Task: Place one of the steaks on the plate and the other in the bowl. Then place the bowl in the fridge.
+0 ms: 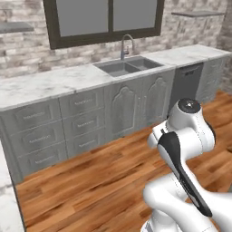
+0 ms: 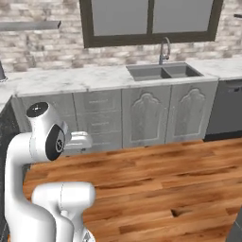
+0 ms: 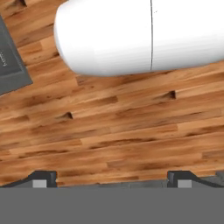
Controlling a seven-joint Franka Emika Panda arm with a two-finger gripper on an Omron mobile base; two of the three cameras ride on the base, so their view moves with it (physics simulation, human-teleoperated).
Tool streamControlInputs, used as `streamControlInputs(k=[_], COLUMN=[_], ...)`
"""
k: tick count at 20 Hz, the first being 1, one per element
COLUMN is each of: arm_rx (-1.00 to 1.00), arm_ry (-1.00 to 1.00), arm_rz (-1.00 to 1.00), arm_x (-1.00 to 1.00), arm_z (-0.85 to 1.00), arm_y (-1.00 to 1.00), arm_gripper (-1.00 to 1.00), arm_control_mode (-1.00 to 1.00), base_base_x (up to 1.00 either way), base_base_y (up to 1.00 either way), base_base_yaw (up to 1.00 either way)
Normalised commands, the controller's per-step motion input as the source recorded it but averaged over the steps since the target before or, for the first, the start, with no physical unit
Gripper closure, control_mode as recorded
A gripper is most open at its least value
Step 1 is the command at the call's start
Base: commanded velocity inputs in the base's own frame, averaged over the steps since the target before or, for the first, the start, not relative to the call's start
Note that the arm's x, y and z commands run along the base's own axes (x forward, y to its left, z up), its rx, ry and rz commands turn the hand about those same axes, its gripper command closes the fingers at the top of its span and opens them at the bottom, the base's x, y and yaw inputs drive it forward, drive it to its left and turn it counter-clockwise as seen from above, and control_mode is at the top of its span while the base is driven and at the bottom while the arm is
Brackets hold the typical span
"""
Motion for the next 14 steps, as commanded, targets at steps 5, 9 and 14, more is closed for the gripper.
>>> streamControlInputs(k=[5,9,14], arm_rx=[0.00,0.00,0.00], arm_ry=[0.00,0.00,0.00], arm_rz=[0.00,0.00,0.00], arm_x=[0.00,0.00,0.00], arm_z=[0.00,0.00,0.00], arm_y=[0.00,0.00,0.00], arm_gripper=[-1.00,-1.00,-1.00], arm_control_mode=[1.00,1.00,1.00], base_base_x=[0.00,-0.12,-0.14], base_base_y=[-0.33,-0.55,-0.73], base_base_yaw=[-0.29,-0.19,-0.22])
